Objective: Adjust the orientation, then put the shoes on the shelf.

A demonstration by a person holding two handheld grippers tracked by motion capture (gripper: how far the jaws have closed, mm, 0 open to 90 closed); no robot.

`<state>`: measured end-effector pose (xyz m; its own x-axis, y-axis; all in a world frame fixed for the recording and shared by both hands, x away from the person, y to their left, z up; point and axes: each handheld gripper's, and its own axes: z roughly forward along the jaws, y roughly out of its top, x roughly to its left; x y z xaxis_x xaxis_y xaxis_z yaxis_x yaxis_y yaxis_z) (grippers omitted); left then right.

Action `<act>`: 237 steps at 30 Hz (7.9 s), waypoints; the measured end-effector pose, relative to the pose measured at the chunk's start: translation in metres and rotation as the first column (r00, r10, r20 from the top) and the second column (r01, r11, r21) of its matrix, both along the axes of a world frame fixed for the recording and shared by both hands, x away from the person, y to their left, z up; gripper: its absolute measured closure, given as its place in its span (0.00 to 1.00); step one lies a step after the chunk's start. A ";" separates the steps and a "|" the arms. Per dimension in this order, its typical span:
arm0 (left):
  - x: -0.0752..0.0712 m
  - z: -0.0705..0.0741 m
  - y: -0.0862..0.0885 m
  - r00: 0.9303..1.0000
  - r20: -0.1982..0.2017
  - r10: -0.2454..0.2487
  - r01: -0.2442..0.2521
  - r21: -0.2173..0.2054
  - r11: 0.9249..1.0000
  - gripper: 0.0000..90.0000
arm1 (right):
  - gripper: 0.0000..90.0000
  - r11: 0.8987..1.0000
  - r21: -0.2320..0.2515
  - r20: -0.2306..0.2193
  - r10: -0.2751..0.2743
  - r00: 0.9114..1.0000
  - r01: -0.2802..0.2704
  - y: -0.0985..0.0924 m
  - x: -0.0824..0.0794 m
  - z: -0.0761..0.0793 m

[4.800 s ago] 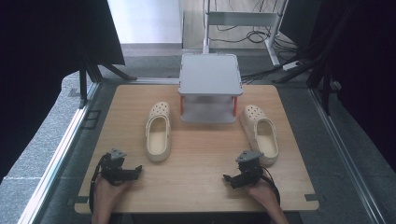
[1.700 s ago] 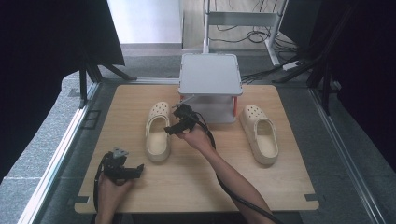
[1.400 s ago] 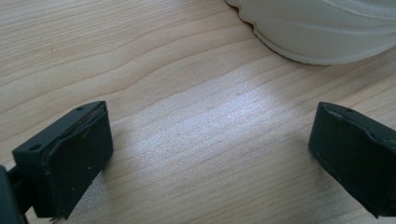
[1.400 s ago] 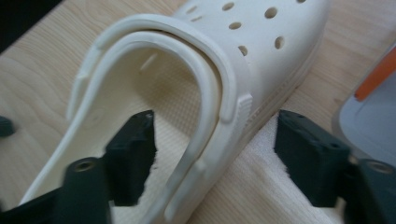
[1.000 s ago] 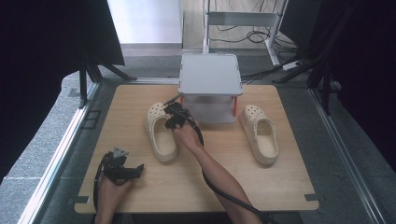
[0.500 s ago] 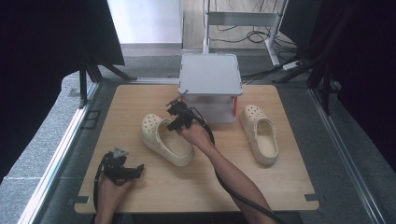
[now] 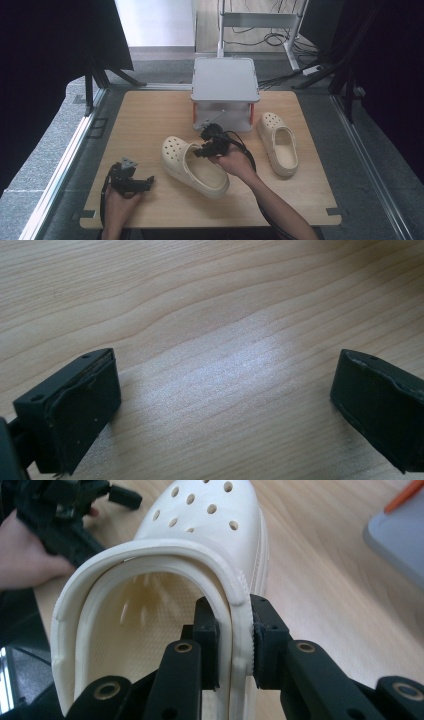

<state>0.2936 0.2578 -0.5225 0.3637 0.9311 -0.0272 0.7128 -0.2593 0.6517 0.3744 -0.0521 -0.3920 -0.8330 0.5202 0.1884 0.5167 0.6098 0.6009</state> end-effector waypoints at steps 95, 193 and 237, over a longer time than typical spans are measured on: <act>0.000 0.000 0.000 1.000 0.000 0.003 -0.003 -0.001 1.000 0.00 | 0.59 0.871 -0.023 0.130 -0.484 0.865 0.490 -0.216 0.068 -0.059; 0.000 0.000 0.000 1.000 -0.001 0.002 -0.002 -0.003 1.000 0.00 | 0.21 0.997 -0.060 0.071 0.047 0.996 -0.042 -0.092 -0.060 -0.040; 0.000 0.000 0.000 1.000 -0.003 0.001 -0.001 -0.002 1.000 0.00 | 0.74 0.995 -0.097 0.019 -0.024 1.000 0.026 -0.071 -0.051 -0.027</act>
<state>0.2935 0.2576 -0.5223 0.3627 0.9314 -0.0299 0.7152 -0.2576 0.6497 0.3239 -0.1234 -0.4192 -0.8223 0.5561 0.1208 0.5221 0.6528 0.5489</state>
